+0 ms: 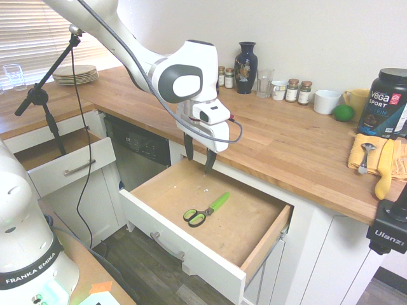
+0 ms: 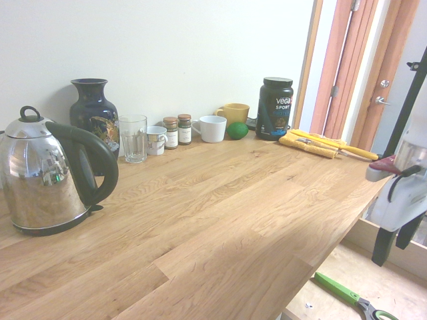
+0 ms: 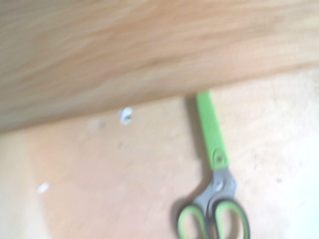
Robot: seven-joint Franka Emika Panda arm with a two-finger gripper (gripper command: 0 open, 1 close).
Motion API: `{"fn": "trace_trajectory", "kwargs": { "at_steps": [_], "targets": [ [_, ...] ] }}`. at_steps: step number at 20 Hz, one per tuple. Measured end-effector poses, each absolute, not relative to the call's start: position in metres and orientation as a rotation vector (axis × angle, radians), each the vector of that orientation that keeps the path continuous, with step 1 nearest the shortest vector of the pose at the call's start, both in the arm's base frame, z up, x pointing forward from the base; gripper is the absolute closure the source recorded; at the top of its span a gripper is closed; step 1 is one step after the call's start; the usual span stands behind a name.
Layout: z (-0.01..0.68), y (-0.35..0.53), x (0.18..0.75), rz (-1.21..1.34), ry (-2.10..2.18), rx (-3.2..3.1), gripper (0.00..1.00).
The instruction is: Put scissor in the drawer
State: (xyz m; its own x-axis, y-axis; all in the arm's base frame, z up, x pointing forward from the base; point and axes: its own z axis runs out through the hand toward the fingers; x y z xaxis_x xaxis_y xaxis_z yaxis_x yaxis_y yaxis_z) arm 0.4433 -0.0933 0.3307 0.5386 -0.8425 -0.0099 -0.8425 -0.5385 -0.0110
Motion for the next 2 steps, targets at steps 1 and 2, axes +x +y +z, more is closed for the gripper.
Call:
{"fn": "trace_trajectory", "kwargs": {
  "at_steps": [1, 2],
  "targets": [
    [0.3356, -0.0911, 0.4392, 0.008, 1.498, -2.744, 0.00],
    [0.3386, -0.0894, 0.4355, 0.012, 1.494, -2.746, 0.00]
  ]
}}
